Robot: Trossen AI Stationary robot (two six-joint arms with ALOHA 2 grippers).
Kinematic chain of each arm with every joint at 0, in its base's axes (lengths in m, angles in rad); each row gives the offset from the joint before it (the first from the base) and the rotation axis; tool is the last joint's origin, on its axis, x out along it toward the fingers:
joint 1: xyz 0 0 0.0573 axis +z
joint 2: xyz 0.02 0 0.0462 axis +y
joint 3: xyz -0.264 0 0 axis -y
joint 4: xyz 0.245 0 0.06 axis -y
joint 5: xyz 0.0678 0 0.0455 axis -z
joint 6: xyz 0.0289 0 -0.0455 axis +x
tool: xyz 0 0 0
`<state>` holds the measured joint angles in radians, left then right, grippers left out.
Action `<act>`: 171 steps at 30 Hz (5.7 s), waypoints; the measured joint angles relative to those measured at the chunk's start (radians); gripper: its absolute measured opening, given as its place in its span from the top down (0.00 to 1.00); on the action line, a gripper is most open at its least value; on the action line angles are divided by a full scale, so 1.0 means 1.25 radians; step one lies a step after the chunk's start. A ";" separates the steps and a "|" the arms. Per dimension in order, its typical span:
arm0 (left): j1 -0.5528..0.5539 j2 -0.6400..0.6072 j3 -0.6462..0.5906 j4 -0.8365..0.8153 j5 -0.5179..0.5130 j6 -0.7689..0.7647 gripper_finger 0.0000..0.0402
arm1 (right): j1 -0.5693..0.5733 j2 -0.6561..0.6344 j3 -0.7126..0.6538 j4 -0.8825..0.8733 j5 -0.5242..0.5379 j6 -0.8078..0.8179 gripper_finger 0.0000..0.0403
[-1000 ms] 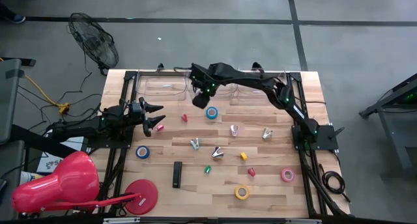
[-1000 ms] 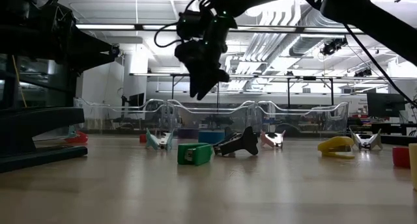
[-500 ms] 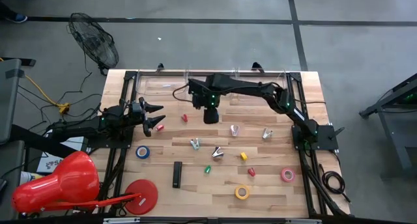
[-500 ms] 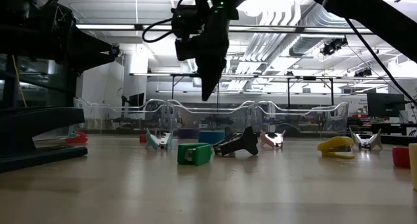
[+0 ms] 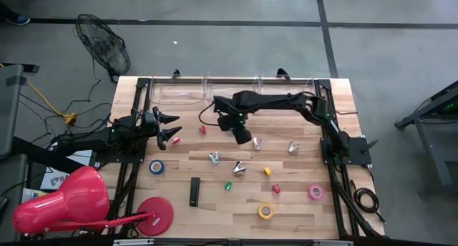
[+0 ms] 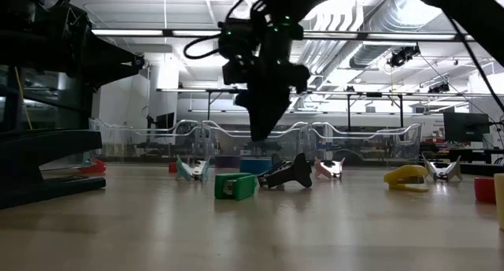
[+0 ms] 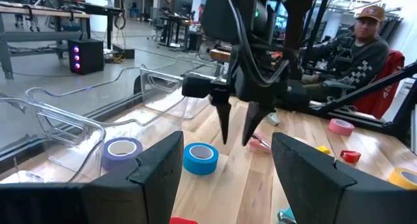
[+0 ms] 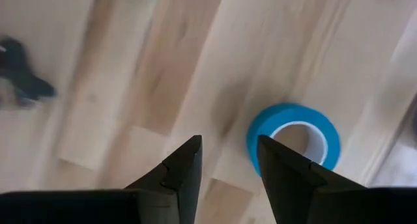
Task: Pick and place Stapler, Stapler remover, tape
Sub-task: Put the blue tape into the middle transparent bin, then put the pink tape into the middle transparent bin
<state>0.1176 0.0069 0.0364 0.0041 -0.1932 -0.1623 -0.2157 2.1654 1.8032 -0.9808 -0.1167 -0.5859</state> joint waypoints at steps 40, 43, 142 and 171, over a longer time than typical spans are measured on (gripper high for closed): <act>0.000 0.000 0.000 -0.002 0.003 0.000 0.43 | -0.030 0.023 -0.133 0.190 0.040 0.074 0.67; 0.000 0.000 0.000 -0.002 0.003 0.000 0.43 | -0.030 0.023 -0.133 0.189 0.041 0.077 0.71; 0.000 0.000 0.000 -0.002 0.002 0.000 0.43 | -0.220 0.001 0.033 0.175 0.001 0.843 0.63; 0.000 0.000 0.000 -0.002 0.002 0.000 0.43 | 0.005 -0.483 -0.345 -0.078 0.129 0.876 0.64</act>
<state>0.1177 0.0070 0.0365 0.0013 -0.1909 -0.1623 -0.2092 1.5618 1.3717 -1.0779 0.0440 0.5087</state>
